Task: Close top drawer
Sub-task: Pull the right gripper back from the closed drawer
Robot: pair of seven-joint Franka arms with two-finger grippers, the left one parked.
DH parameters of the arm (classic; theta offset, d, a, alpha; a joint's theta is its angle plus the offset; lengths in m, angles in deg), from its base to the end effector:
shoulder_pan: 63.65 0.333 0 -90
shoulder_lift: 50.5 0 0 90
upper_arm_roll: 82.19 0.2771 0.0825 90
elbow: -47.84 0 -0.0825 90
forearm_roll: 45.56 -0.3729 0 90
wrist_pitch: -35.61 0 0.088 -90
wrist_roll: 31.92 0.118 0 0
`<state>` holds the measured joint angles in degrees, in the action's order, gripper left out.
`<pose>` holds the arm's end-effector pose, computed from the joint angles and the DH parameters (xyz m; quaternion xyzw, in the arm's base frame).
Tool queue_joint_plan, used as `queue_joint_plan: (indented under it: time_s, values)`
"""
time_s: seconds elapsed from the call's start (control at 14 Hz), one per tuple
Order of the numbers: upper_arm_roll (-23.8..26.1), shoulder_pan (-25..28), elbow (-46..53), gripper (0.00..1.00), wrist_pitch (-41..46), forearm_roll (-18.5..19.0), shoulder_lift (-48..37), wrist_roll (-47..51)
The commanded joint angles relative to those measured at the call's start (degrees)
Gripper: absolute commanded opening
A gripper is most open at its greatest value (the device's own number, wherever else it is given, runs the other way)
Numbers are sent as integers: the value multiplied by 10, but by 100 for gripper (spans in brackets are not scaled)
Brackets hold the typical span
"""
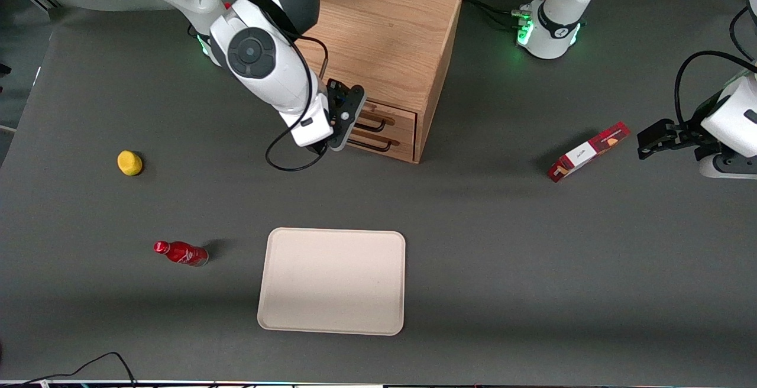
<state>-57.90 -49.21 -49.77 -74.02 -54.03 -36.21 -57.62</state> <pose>0.4756 0.3775 0.4118 -0.8559 -0.5030 0.0233 0.1181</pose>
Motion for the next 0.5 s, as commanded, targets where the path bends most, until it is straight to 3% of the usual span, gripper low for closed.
queue_joint_plan:
  time_s: [0.0, 0.43]
  values:
    - [-34, -3, 15, 100, 20, -25, -23, 10]
    - [-68, -111, 9, 100, 38, -16, -86, 49]
